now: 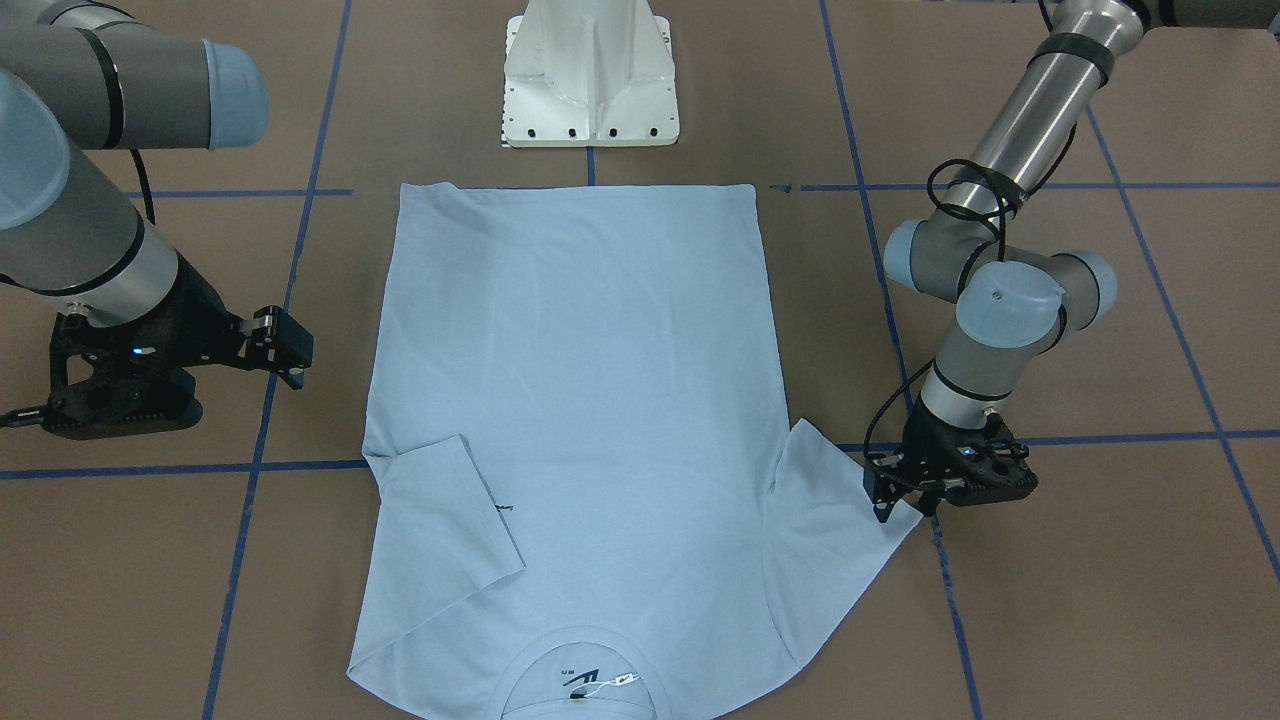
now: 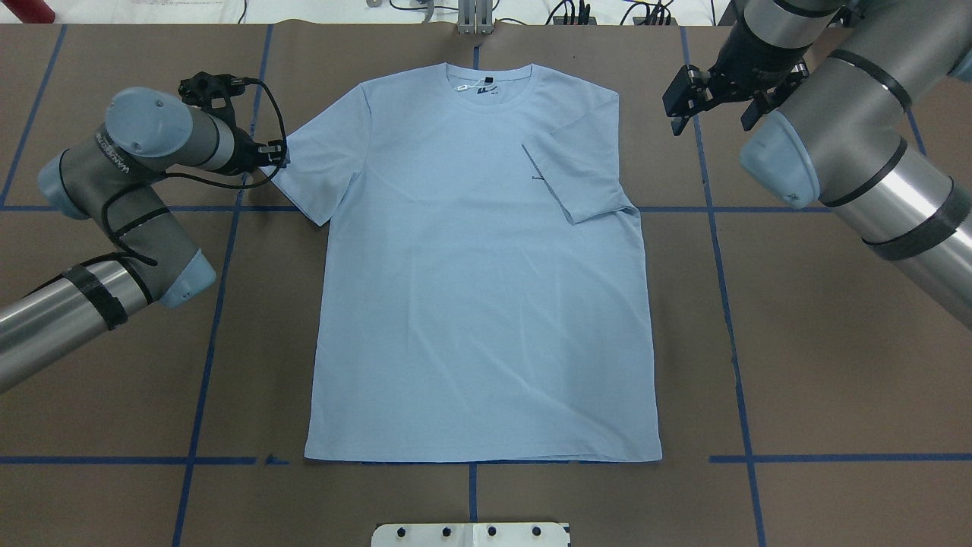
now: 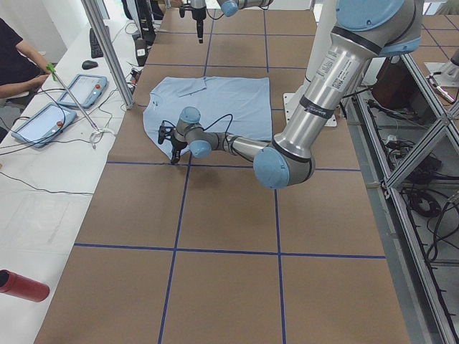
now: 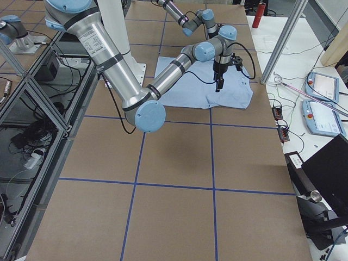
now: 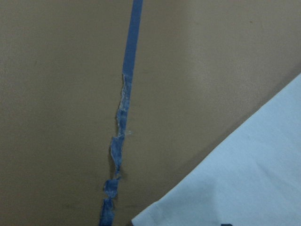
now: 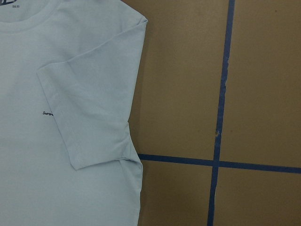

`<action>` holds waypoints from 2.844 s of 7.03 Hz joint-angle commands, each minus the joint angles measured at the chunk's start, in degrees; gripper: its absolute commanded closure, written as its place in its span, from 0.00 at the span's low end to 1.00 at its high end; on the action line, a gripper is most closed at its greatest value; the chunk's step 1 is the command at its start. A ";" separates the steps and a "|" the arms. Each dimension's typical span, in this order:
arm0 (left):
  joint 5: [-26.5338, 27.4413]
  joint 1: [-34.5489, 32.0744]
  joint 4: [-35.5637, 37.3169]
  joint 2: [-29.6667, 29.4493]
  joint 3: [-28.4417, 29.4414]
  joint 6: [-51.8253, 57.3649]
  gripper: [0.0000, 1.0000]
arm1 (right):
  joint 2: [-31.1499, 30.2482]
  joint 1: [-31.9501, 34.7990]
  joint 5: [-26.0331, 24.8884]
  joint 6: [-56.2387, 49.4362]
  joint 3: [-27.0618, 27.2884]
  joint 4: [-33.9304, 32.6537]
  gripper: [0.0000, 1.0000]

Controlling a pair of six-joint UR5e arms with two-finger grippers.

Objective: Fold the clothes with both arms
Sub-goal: 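Release the sleeve and raise the right gripper while the left gripper approaches the other sleeve, then fold the sleeve nearest the left gripper inward toward the collar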

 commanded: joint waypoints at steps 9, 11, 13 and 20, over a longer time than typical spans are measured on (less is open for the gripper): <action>-0.27 3.24 13.01 -23.72 8.45 -14.30 1.00 | -1.11 -0.44 -0.12 0.20 -0.30 0.53 0.00; 0.26 4.23 10.48 -27.48 14.67 -16.11 1.00 | -1.20 -0.44 -0.20 0.11 -0.30 0.62 0.00; 3.42 4.84 5.91 -26.61 17.31 -13.93 0.01 | -1.46 -0.96 -0.29 0.55 -0.38 1.23 0.00; -7.65 5.63 16.47 -5.81 -17.93 -7.89 0.00 | -19.28 -18.39 -9.90 27.11 14.94 17.84 0.00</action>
